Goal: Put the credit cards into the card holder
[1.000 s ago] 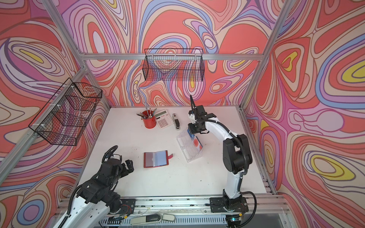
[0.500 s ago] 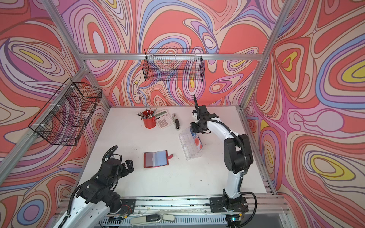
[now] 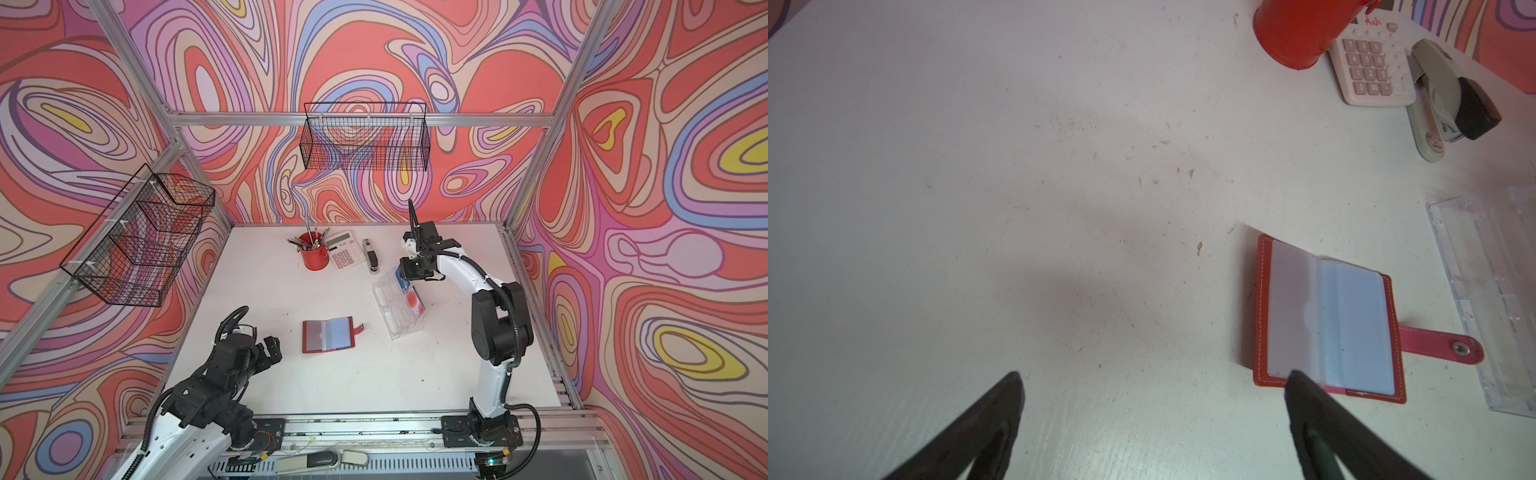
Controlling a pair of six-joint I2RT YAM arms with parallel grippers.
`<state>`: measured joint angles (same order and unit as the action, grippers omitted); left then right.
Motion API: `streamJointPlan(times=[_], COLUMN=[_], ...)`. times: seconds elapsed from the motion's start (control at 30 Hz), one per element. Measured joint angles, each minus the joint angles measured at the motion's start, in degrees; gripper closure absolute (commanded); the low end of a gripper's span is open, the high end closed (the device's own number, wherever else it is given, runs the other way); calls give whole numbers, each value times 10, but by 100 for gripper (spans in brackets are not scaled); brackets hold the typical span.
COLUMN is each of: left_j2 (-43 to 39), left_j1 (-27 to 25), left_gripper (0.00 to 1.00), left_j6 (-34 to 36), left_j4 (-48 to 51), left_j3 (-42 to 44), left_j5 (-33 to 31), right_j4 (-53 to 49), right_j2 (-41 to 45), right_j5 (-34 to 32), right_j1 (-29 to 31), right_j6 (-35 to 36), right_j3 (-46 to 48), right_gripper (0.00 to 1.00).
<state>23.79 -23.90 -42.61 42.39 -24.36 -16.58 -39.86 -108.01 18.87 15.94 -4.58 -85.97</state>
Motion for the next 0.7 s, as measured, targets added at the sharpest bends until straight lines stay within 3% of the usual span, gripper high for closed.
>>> streamJointPlan(times=[0.57, 0.7], left_j2=[0, 0], left_j1=[0, 0], left_gripper=[0, 0], left_j6=[0, 0], left_j4=[0, 0], left_j3=[0, 0], left_j5=[0, 0], right_j4=[3, 2], right_j2=[18, 18], right_j5=[45, 43], right_j1=[0, 0], right_j6=[7, 7], right_j3=[1, 1], right_gripper=[81, 76])
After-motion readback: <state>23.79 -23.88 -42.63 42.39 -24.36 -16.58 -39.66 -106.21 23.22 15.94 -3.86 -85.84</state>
